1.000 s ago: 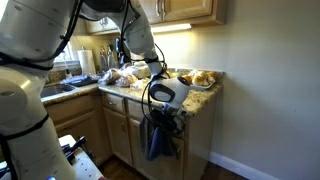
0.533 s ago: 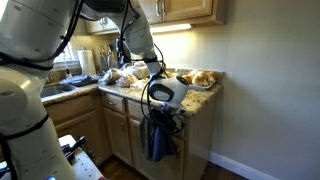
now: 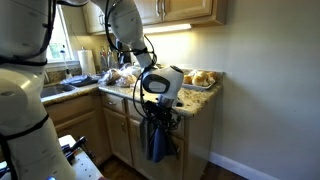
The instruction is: Move the towel from the countertop to the hanger on the drawer
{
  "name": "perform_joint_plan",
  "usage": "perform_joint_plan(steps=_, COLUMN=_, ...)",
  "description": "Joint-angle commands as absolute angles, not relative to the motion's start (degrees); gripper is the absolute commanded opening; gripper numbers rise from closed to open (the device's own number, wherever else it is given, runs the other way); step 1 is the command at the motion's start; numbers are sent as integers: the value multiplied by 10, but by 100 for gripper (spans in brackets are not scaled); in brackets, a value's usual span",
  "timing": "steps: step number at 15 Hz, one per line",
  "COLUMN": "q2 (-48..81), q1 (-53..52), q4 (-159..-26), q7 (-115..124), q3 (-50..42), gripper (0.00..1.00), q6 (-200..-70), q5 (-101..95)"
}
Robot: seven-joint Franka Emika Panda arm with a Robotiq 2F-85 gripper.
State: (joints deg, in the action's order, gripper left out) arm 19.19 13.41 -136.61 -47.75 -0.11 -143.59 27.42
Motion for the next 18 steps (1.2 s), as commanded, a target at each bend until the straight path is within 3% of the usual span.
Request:
perform_joint_plan(steps=1, q2=92, q1=119, q4=-1447, q7=-413, q3=-8, gripper=100, q6=-1464, q5=238)
perform_joint_plan(steps=7, q2=11, q1=94, q4=-1501, q7=-304, q3=-16, gripper=100, q6=-1499, q5=182)
perform_joint_plan(steps=8, q2=59, q1=101, q4=-1457, q7=-344, q3=-12, gripper=100, q6=-1475, q5=206)
perform_joint_plan(steps=18, q2=63, q1=99, q4=-1455, q7=-340, q3=-11, gripper=100, q6=-1475, q5=205)
